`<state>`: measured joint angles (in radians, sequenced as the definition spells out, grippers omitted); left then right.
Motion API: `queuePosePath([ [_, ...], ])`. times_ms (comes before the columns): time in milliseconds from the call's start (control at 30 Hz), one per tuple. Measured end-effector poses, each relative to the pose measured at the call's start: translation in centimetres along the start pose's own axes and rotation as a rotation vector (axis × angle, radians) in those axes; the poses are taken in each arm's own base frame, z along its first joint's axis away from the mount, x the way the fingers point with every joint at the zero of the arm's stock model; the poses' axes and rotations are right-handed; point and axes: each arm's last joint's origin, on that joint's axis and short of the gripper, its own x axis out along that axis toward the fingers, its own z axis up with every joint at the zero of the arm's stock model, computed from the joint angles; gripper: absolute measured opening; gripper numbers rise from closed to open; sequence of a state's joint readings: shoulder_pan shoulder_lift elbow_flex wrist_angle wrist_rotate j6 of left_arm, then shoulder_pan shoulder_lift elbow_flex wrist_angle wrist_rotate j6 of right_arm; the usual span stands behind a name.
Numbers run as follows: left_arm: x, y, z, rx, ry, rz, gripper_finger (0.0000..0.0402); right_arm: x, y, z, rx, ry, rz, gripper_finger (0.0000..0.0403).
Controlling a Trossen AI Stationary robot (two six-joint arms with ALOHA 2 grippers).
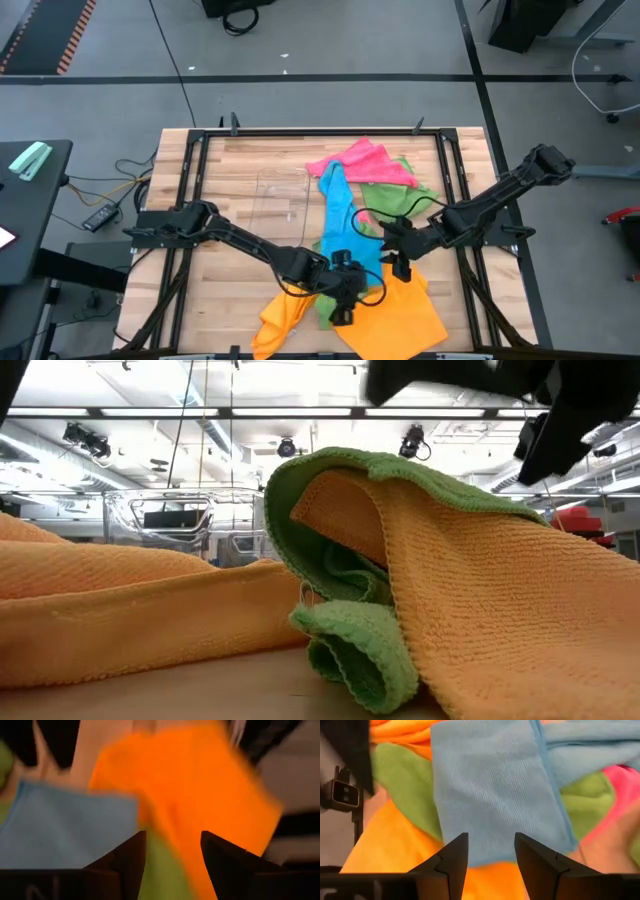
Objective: Fold microfiber towels
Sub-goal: Fold the left blue towel
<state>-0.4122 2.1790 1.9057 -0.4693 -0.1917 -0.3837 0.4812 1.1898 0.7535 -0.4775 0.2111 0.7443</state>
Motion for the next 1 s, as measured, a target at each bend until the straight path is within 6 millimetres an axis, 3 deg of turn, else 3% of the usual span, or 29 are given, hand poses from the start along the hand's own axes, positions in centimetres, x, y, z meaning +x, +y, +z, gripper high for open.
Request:
queuePosePath([
  [133,0.7,-0.4,0.8,-0.029,-0.111,-0.043,0.0191,-1.7,0.8,0.8,-0.037,0.050,-0.030,0.0170],
  [367,1.8,0.1,0.9,-0.090,-0.150,-0.036,0.0180,-3.3,0.7,1.1,-0.204,0.129,-0.085,0.0170],
  [600,1.6,0.9,2.5,-0.317,-0.301,-0.038,0.0167,-5.2,1.5,-0.9,-0.312,0.058,0.014,0.0170],
  [800,1.6,1.1,2.7,-0.385,-0.347,0.009,0.0153,-5.2,1.9,-2.8,-0.375,0.016,0.059,0.0170],
  [1000,1.5,0.7,2.5,-0.380,-0.345,0.031,0.0144,-5.2,2.0,-3.4,-0.439,0.032,0.064,0.0170],
])
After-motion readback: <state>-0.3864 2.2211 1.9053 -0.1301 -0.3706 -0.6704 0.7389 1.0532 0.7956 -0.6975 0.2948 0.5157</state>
